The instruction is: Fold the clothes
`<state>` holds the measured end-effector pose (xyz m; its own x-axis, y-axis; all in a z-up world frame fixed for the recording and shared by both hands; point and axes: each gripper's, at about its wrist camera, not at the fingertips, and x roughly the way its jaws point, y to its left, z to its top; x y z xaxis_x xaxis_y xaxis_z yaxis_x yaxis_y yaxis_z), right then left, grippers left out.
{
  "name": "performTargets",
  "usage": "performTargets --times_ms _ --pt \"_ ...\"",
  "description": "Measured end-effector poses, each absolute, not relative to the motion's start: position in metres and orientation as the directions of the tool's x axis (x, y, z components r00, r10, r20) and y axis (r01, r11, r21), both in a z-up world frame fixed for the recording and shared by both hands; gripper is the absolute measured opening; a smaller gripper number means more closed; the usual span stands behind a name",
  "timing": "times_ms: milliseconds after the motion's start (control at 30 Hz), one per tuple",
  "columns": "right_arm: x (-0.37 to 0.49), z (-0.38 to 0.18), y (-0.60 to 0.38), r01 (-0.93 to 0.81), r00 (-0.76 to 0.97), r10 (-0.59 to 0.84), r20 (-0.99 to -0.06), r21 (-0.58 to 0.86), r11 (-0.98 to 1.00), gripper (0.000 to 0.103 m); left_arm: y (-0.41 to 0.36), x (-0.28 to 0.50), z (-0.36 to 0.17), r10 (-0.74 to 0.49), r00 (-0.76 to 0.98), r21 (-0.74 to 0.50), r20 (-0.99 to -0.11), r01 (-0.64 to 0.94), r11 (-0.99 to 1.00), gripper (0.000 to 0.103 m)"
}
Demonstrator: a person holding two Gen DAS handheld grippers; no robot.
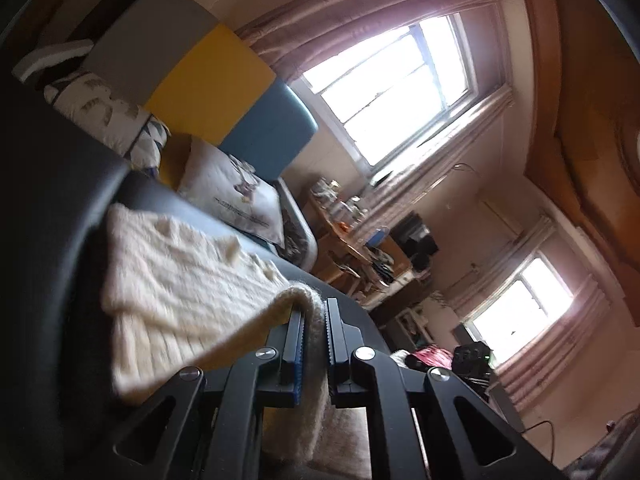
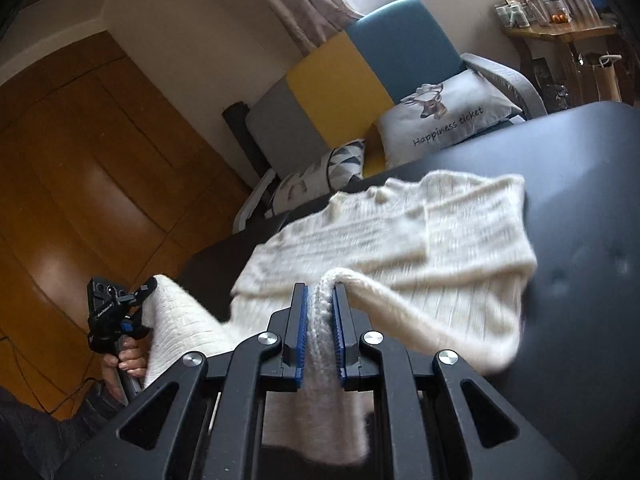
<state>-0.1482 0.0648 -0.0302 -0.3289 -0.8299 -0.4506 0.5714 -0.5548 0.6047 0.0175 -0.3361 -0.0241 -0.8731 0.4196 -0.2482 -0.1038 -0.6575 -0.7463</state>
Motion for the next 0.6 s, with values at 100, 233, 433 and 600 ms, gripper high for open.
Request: performTargets --times_ms 100,233,433,600 --pt "-0.18 -0.03 0.055 0.55 -0.348 -0.814 -0.466 0.601 -0.58 0.012 -0.347 -0.015 -0.026 0.399 -0.876 -0.741 -0.27 -0.075 -0.667 0.007" --pt "-0.225 -0.034 0.045 0.505 -0.385 -0.784 -0.487 0.6 -0.62 0.012 -0.36 -0.063 -0.039 0.371 -0.867 -0.734 -0.332 -0.009 -0.679 0.007" --pt "-0.251 -0.063 0.025 0.485 -0.309 -0.735 -0.604 0.565 -0.668 0.026 -0.365 -0.108 -0.078 0.363 -0.813 -0.723 -0.456 0.1 -0.684 0.007" --pt "-0.227 -0.069 -0.002 0.662 -0.21 -0.689 -0.694 0.418 -0.622 0.057 -0.371 -0.103 -0.096 0.368 -0.801 -0.744 -0.472 0.139 -0.653 0.007"
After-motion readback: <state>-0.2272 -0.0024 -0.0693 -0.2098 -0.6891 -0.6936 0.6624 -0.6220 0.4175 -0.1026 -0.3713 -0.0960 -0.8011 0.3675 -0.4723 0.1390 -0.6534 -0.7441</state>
